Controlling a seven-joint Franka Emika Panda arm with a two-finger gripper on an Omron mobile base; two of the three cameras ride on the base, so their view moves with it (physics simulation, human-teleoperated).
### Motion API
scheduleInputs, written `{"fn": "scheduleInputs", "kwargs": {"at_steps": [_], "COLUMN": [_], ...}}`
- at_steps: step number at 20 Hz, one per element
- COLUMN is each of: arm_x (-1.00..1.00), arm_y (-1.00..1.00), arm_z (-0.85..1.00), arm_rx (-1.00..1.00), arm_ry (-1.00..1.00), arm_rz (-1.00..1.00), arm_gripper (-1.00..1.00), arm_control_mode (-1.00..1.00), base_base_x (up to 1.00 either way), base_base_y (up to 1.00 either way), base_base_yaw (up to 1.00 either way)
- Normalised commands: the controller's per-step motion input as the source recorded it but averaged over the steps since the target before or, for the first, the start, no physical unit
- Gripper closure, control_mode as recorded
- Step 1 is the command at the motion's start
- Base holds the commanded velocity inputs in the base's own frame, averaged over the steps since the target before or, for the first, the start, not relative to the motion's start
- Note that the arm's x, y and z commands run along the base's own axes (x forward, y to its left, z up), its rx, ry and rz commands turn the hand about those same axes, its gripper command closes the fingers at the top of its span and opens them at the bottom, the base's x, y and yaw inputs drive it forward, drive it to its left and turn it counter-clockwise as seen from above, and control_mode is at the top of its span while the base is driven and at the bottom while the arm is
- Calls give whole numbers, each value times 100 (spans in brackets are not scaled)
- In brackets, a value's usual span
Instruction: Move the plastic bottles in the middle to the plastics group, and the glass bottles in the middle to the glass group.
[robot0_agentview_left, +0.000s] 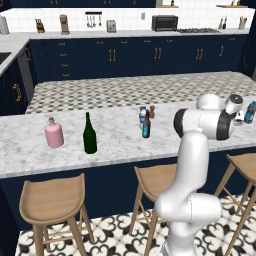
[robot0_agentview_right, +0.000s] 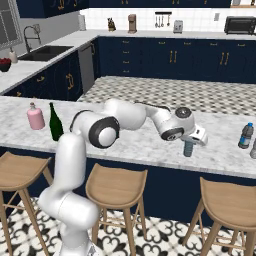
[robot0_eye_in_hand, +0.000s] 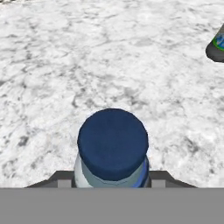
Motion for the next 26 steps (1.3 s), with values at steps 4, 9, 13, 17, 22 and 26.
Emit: {"fn": "scheduleInputs", "kwargs": {"at_steps": [4,9,13,17,22,26], "arm_x": [0,0,3,9,4,17], "arm_y": [-80,-24,-12,-31,-41,-63], "arm_z": [0,0,0,0,-2,0], "arm_rx": [0,-1,-8,-9,-8,-1], "arm_ry": [5,0,0,0,0,0], "arm_rz": [-2,4,6,2,2,0], "arm_gripper": [100,100,100,100,100,100], "arm_control_mode": [-100,-100,-100,-100,-100,-100], "base_base_x": [0,0,0,0,0,0], "base_base_y": [0,0,0,0,0,0], "base_base_yaw": [0,0,0,0,0,0]}}
